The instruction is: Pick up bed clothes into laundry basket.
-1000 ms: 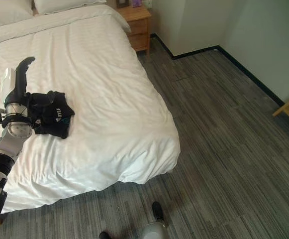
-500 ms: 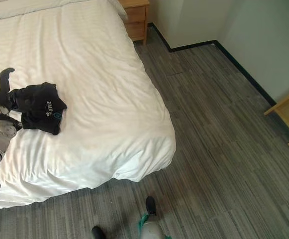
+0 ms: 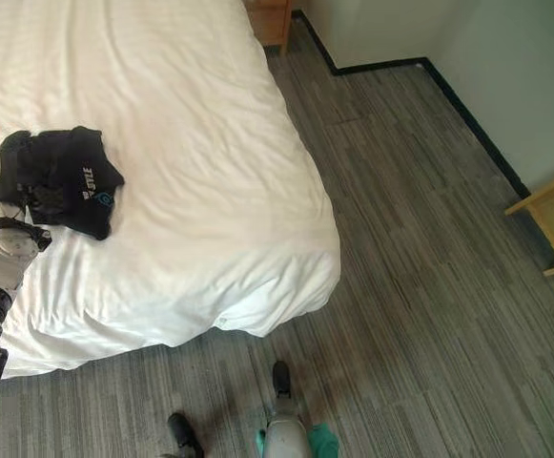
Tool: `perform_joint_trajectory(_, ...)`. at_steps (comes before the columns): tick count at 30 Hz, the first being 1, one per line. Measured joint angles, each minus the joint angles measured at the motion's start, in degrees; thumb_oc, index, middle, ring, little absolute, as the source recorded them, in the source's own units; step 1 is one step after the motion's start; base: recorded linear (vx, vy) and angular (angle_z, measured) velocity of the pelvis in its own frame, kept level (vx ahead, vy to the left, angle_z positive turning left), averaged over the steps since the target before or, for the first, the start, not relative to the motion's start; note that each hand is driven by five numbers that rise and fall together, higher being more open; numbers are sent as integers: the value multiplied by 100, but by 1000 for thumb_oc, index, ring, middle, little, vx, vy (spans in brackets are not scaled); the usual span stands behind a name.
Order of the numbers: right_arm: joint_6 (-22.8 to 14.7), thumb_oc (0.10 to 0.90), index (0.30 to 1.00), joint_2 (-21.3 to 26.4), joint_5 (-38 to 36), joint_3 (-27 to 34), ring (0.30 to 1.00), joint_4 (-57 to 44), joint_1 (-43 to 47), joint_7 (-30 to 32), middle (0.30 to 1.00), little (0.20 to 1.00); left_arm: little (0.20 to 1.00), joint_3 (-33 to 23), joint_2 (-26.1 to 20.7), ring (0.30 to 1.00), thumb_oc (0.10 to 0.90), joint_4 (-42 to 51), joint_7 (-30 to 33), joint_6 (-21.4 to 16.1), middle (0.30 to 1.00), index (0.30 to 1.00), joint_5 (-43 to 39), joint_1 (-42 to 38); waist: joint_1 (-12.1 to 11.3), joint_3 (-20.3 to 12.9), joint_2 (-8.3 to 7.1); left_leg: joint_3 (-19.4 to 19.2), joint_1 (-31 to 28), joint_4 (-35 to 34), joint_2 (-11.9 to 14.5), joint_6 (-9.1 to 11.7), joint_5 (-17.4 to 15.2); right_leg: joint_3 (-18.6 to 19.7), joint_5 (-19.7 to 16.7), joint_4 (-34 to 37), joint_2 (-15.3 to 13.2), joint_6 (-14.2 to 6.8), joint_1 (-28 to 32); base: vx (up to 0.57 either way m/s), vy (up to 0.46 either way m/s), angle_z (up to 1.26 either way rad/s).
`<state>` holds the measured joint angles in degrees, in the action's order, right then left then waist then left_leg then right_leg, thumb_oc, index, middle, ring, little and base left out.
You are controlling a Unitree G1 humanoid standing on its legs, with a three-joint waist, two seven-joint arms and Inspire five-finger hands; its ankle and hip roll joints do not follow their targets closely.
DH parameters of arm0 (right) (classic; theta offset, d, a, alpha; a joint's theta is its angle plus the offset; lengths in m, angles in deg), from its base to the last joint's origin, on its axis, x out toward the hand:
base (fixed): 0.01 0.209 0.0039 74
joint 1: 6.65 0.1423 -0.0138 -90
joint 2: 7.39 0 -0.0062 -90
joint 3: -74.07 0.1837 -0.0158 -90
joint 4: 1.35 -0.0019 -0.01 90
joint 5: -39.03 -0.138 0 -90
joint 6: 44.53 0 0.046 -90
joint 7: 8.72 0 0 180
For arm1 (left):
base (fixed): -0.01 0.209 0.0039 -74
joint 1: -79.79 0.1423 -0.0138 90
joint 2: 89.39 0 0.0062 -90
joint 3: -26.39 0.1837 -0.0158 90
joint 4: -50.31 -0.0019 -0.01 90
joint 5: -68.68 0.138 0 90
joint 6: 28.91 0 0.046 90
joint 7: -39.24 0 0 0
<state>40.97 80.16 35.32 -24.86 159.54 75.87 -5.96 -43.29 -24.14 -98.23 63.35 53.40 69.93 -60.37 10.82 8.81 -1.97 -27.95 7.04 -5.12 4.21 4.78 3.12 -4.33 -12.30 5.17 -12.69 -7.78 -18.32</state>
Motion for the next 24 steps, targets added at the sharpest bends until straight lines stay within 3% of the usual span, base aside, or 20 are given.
perform_joint_trajectory(1,0,400,300,0,12,-14,300,1,0,0,300,300,900,13,103,900,800,27,-1,-13,900,900,1,-1,8,4,5,0,33,0,-4,-3,2,0,-3,0,-7,-2,-34,-47,58,-1)
perform_joint_trajectory(2,0,400,300,-5,47,-22,300,-5,62,-2,300,300,709,185,320,709,673,43,-35,-65,709,709,4,1,55,125,22,1,35,0,-11,-6,4,-5,-15,-1,-14,1,-36,-54,66,0)
perform_joint_trajectory(3,12,400,300,-1,67,-19,300,16,126,-1,300,300,300,344,473,300,400,-31,-74,-82,300,300,60,0,86,172,59,1,37,0,-19,-6,3,-5,-18,-1,-20,-1,-40,-36,78,-1)
perform_joint_trajectory(8,13,400,300,15,63,-6,300,29,316,24,300,300,300,541,777,300,400,-786,-78,-71,300,300,559,-328,116,214,231,-4,-4,-1,-25,-7,3,-6,-22,-1,-16,5,-11,-41,31,-2)
perform_joint_trajectory(15,17,400,300,100,-47,90,300,36,356,66,300,300,300,650,875,300,400,-709,-198,180,300,300,833,-389,105,186,277,11,-267,-2,-43,-37,-14,-46,-34,-119,-20,11,207,-65,10,1)
perform_joint_trajectory(17,97,400,300,130,-97,83,300,77,490,70,300,300,300,584,824,300,400,-343,-227,243,300,300,830,-173,53,187,257,-94,-359,-2,1,-75,-22,-347,-210,-263,51,71,149,-113,33,-33)
perform_joint_trajectory(18,294,400,300,177,-109,7,300,-60,741,116,300,300,300,288,771,300,400,429,-219,301,300,300,779,302,-110,175,198,-279,-386,71,9,-235,-112,-724,-517,-214,142,126,165,-157,10,-80)
perform_joint_trajectory(19,267,400,300,247,-112,-73,300,-110,872,150,300,300,300,141,761,300,400,975,-194,282,300,300,778,615,-271,200,181,-333,-472,61,75,-268,-207,-801,-762,-116,207,-186,171,-88,-9,-74)
perform_joint_trajectory(20,275,400,300,287,-110,-89,300,-203,991,197,300,300,300,90,787,300,400,1336,-202,241,300,300,776,842,-355,200,201,-412,-489,33,198,-372,-163,-800,-793,-131,221,-331,196,-130,-82,-37)
perform_joint_trajectory(21,283,400,300,425,-93,-203,300,-316,1182,233,300,300,300,-97,1059,300,400,2313,-232,141,300,300,769,1441,-500,256,448,-383,-627,29,512,-247,-47,-1044,583,-1669,380,-202,162,-85,-63,-4)
perform_joint_trajectory(23,435,400,300,521,-22,-237,300,-701,1237,237,300,300,300,-258,1050,300,400,3468,-332,31,300,300,767,2349,-883,211,332,-455,-792,86,680,-163,4,-1063,1583,-3099,344,-406,276,-100,-109,-11)
perform_joint_trajectory(24,279,400,300,610,-4,-216,300,-897,1312,308,300,300,300,-257,1026,300,400,3731,-331,-103,300,300,754,2653,-1010,137,202,-364,-792,110,693,-104,56,-1017,1834,-3095,375,-466,583,-92,-113,17)
